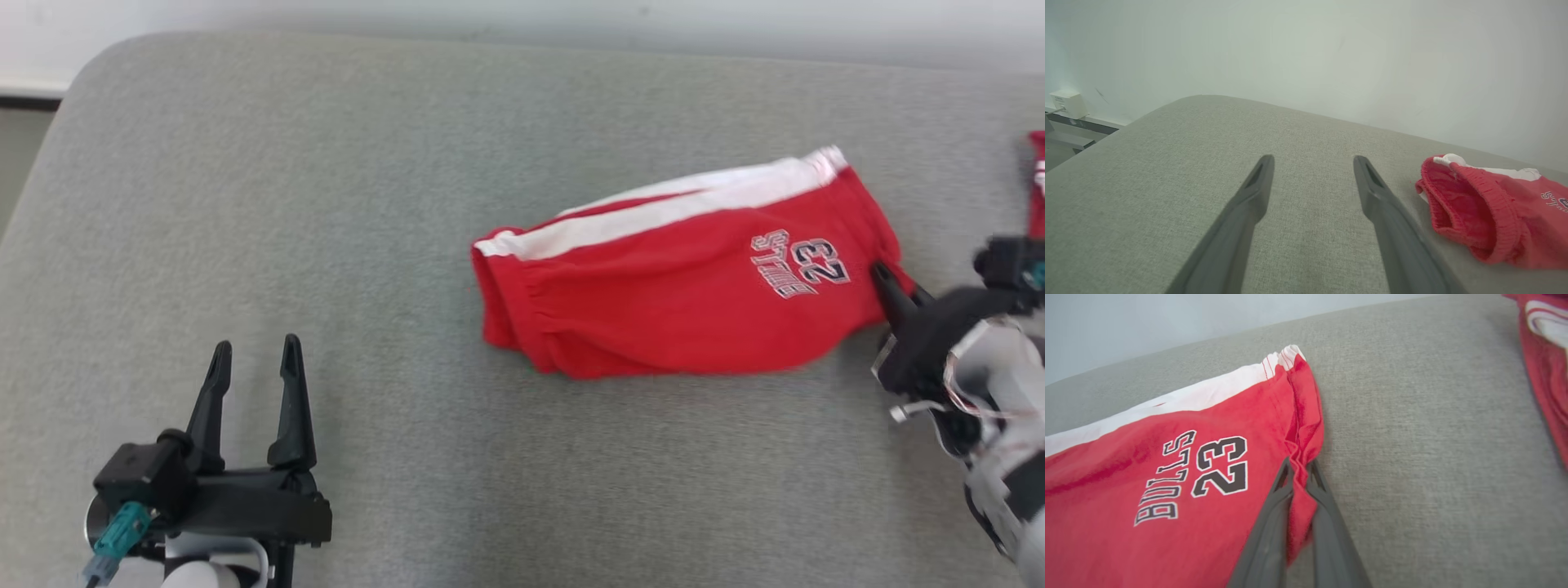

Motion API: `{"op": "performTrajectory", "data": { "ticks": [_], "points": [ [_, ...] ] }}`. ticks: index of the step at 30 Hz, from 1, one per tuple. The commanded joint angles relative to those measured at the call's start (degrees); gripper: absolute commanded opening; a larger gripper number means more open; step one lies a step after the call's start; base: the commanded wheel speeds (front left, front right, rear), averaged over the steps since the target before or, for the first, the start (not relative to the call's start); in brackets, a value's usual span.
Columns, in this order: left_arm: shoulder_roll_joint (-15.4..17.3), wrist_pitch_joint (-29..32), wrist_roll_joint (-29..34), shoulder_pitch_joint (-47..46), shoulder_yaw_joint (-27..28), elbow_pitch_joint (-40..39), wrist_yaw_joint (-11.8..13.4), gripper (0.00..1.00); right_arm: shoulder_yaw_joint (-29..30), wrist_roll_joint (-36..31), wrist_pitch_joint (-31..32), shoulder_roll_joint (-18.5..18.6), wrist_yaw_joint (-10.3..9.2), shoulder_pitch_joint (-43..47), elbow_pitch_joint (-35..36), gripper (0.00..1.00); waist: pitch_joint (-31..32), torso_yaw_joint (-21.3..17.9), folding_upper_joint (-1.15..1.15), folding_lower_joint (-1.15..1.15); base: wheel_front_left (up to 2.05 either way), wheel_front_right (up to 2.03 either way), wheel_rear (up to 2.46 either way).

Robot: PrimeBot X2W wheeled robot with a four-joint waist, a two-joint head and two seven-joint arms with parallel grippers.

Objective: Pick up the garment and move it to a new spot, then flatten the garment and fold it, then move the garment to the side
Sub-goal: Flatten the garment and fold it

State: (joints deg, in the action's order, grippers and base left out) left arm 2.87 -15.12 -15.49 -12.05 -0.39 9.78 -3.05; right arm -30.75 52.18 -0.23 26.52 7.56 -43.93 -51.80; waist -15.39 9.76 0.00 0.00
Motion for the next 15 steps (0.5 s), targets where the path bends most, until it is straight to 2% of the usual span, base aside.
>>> {"op": "performTrajectory", "data": {
  "ticks": [1,9,15],
  "points": [
    [0.05,-0.01,0.83,1.02,0.30,-0.06,-0.13,1.00,0.14,0.92,-0.57,1.09,-0.17,1.60,0.57,0.00,1.50,-1.82,0.00,0.00,0.00,0.00,0.00],
    [0.06,-0.01,0.84,2.18,-0.15,-0.52,0.23,1.00,2.05,4.36,-2.36,7.23,-0.17,8.78,4.11,0.00,2.82,-2.99,0.00,0.00,0.00,0.00,0.00],
    [0.04,-0.01,0.84,3.03,-0.32,-0.40,0.26,1.00,3.39,5.56,-3.02,6.71,-0.17,10.07,5.93,0.00,3.77,-3.08,0.00,0.00,0.00,0.00,0.00]
  ]
}}
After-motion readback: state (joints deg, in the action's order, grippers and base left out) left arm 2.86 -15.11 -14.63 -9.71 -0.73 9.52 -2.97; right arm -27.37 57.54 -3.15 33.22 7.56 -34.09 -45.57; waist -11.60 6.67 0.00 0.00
